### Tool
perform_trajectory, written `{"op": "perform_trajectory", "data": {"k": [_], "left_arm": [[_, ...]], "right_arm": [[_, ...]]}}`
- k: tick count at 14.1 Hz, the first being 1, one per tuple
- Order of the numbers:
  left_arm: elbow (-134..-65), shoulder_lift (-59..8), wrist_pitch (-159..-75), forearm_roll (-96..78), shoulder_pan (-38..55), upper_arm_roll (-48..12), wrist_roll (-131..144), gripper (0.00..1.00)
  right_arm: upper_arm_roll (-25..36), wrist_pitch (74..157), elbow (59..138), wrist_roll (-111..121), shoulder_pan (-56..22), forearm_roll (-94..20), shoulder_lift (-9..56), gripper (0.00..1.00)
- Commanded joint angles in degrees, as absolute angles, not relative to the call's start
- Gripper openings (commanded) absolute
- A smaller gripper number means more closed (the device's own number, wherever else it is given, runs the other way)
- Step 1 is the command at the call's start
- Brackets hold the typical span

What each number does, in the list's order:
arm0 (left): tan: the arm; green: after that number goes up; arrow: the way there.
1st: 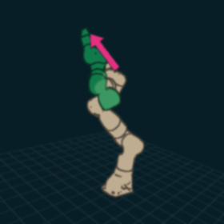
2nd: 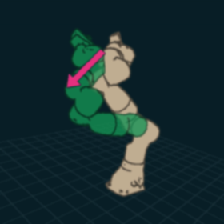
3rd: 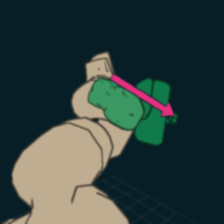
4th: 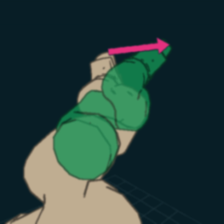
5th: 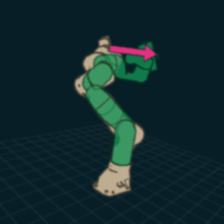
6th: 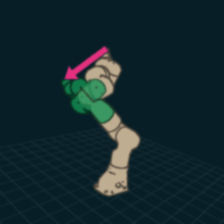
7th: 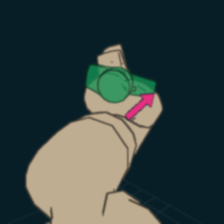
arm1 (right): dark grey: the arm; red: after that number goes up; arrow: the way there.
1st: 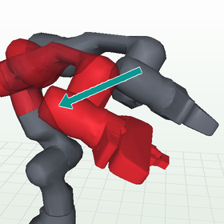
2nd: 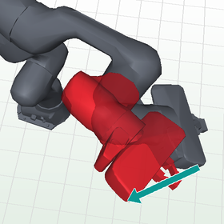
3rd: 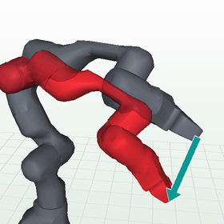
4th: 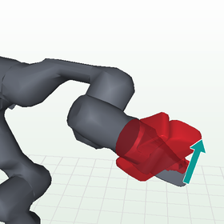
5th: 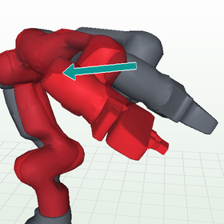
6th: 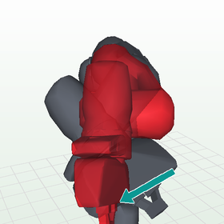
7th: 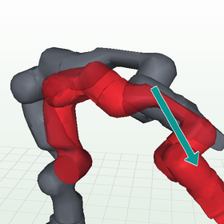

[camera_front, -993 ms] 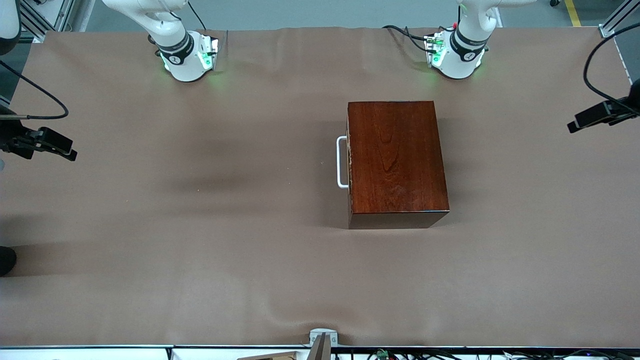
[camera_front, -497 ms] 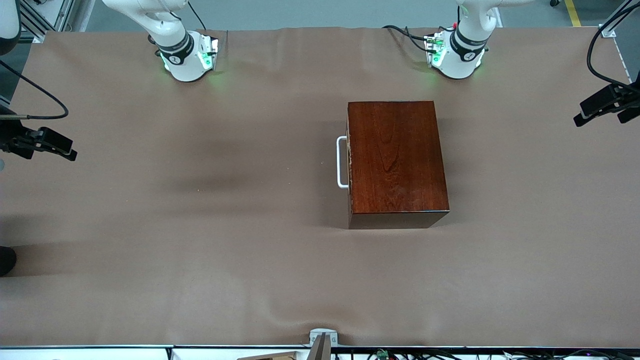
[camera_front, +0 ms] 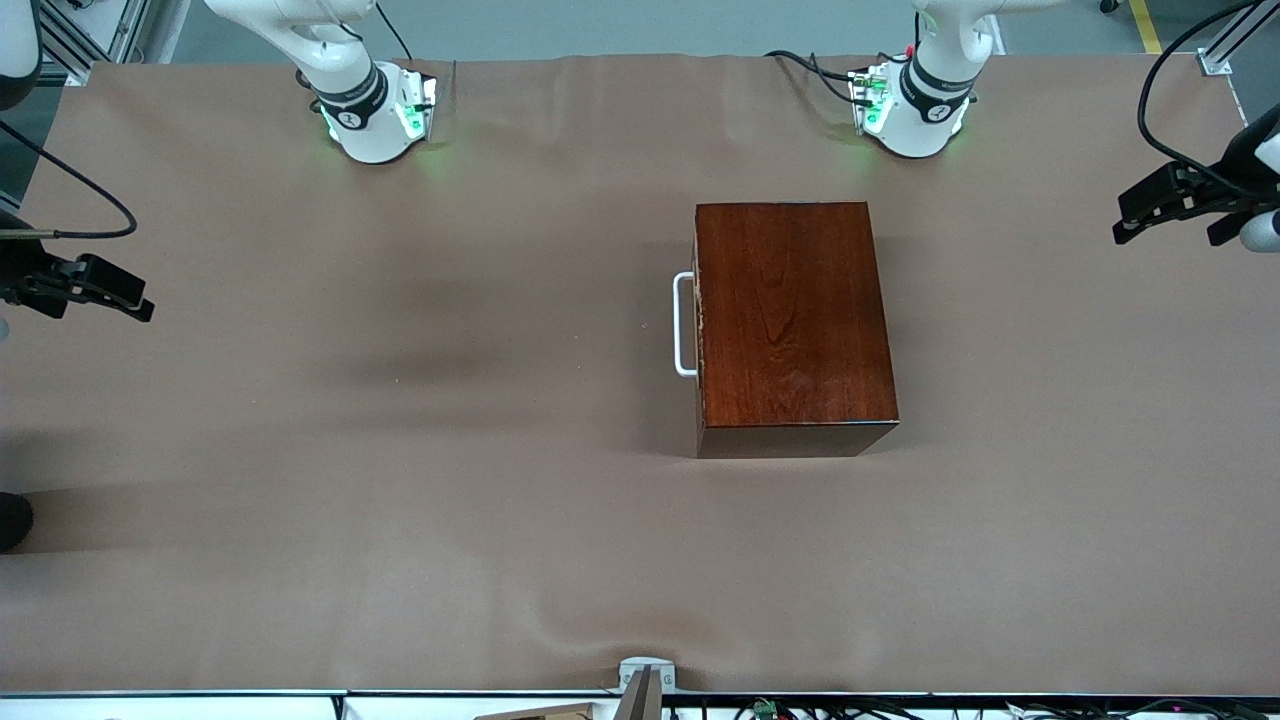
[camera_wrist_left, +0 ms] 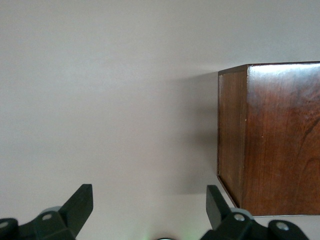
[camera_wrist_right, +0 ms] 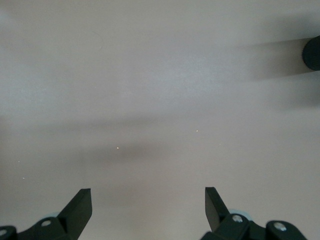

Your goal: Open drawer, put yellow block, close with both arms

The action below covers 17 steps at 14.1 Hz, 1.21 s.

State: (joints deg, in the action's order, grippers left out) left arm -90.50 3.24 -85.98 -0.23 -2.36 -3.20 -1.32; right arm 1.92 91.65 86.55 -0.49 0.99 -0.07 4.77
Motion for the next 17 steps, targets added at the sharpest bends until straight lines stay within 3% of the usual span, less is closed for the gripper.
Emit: {"op": "perform_trajectory", "data": {"k": [1,8,17], "left_arm": [[-90.7,4.1,-84.6,0.5,-3.2,-4.2,-2.4,1.00],[-89.6,3.4,-82.6,1.0,-2.5,-6.1,-2.5,1.00],[-90.4,2.5,-85.9,0.9,-2.5,-6.1,-2.4,1.00]], "right_arm": [[1.1,91.4,87.1,-0.6,2.0,-0.8,3.5,1.00],[1.1,91.4,87.1,-0.6,2.0,-0.7,3.5,1.00],[1.1,91.4,87.1,-0.6,1.9,-0.8,3.5,1.00]]}}
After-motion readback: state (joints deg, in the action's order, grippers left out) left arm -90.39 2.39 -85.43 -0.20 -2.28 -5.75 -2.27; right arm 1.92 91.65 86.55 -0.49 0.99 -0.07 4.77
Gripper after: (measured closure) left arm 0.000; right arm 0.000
